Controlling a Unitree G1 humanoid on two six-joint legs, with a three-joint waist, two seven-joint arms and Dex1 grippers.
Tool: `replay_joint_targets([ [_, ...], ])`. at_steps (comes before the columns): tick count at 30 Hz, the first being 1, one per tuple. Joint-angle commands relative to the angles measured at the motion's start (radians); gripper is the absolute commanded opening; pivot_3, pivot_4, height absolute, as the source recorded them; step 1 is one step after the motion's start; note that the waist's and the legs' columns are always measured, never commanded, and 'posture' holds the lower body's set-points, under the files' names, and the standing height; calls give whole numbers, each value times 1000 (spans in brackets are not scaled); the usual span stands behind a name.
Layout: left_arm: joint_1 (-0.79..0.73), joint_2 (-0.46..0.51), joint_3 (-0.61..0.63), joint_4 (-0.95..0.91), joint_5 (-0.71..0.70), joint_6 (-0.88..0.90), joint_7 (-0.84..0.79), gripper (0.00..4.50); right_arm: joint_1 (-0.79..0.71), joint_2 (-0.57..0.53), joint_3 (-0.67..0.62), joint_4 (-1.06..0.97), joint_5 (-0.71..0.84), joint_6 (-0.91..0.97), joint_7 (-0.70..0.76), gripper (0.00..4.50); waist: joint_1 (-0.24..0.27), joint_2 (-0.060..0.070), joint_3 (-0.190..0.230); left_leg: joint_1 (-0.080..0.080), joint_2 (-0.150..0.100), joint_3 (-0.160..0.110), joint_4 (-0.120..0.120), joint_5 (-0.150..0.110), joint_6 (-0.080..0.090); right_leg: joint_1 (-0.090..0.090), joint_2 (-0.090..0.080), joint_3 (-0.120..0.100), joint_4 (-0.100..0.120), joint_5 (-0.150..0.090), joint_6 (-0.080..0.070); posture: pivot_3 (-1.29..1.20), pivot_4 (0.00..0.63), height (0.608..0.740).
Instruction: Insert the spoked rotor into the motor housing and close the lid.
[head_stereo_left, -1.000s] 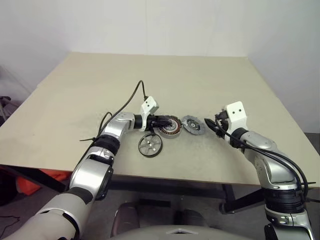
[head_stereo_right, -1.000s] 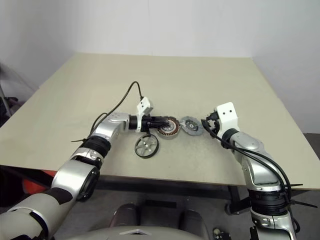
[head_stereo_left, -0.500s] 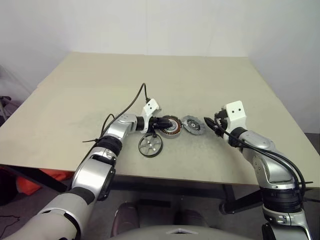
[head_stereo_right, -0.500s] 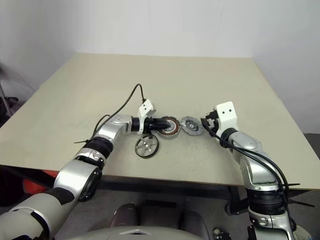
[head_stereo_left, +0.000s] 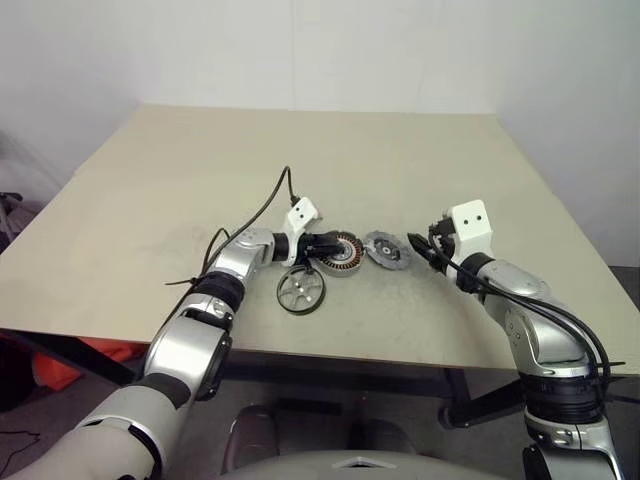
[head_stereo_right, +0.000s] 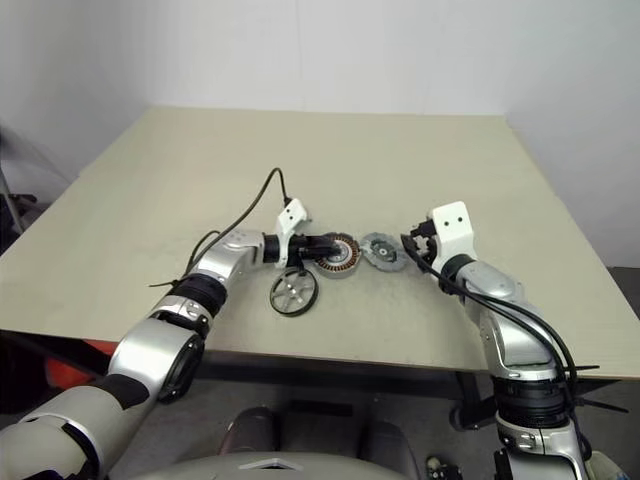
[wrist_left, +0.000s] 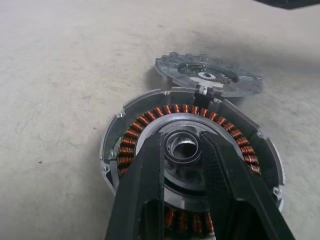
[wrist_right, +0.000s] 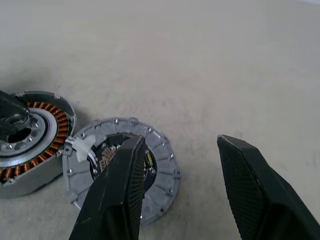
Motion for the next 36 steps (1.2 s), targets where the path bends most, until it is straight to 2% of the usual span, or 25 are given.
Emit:
replay_joint_targets([
  [1,-17,6,13,-29,-11,-5,-20,1472,-29,0,-10,-26,2,-21,-2,2327,0,0,0,0,0,0,0,0,0,0,0,0,0,0,0,0,0,740],
  [4,-20,6,15,-25,-4,-15,1,2396,-29,1,-9,-25,1,-22,-1,2327,1,0,0,0,0,0,0,0,0,0,0,0,0,0,0,0,0,740],
  [11,-43,15,50,-15,-22,-23,39,2396,-35,4,10,-27,1,-27,11,2327,0,0,0,0,0,0,0,0,0,0,0,0,0,0,0,0,0,740],
  [21,-65,79,176,-50,-91,-15,114,2396,-84,58,97,-8,-4,-69,31,2327,-3,0,0,0,0,0,0,0,0,0,0,0,0,0,0,0,0,740],
  [28,37,139,213,-140,-114,18,146,2434,-107,121,200,80,-34,-98,43,19,-8,0,0,0,0,0,0,0,0,0,0,0,0,0,0,0,0,740],
  [36,173,160,232,-311,-141,87,198,2434,-137,168,268,166,-63,-129,65,19,-6,0,0,-1,1,0,0,0,0,0,0,-1,0,0,0,0,0,740],
])
